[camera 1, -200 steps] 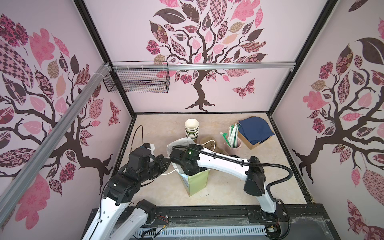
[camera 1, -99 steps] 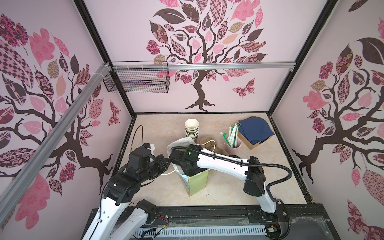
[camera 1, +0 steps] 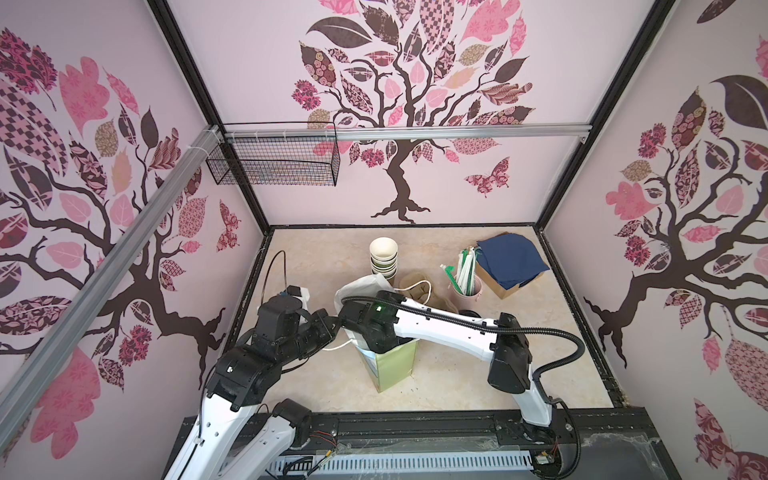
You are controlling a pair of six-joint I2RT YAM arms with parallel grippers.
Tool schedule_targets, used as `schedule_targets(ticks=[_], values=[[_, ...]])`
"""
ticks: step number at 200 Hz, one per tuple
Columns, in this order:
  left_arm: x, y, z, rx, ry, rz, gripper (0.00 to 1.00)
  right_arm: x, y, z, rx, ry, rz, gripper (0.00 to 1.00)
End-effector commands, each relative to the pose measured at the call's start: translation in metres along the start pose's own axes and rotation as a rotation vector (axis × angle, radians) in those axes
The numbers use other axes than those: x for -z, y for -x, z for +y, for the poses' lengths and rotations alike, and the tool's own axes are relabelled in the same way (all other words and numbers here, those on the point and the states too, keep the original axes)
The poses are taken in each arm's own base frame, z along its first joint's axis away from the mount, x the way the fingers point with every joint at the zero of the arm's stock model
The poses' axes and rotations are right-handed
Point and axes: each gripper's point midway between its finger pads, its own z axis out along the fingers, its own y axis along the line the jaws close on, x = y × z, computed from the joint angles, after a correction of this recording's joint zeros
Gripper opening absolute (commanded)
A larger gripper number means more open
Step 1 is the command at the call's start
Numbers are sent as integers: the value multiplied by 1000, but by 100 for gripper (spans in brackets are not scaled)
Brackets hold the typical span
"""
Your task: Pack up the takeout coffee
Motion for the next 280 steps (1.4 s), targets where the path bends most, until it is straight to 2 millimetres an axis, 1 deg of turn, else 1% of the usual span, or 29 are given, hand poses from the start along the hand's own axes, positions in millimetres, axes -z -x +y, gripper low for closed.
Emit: schedule_targets(ticks=[1,56,151,201,227,258,280], values=[[3,2,1,-23,14,-10,0,-121,-61,27,48,-4,344,55],[4,2,0,-26,13,-10,0,-129,-67,24,54,-15,364,56],[3,2,-1,-27,11,-7,0,-137,-75,21,59,-24,386,56],[3,2,0,-29,14,-8,0,-137,-76,20,59,-27,383,55],[4,2,0,-29,13,-9,0,-130,-71,21,58,-23,366,55],[4,2,0,-31,15,-6,0,-107,-53,25,39,-2,307,56],[4,1,0,-30,13,-5,0,-94,-43,28,26,3,275,59]])
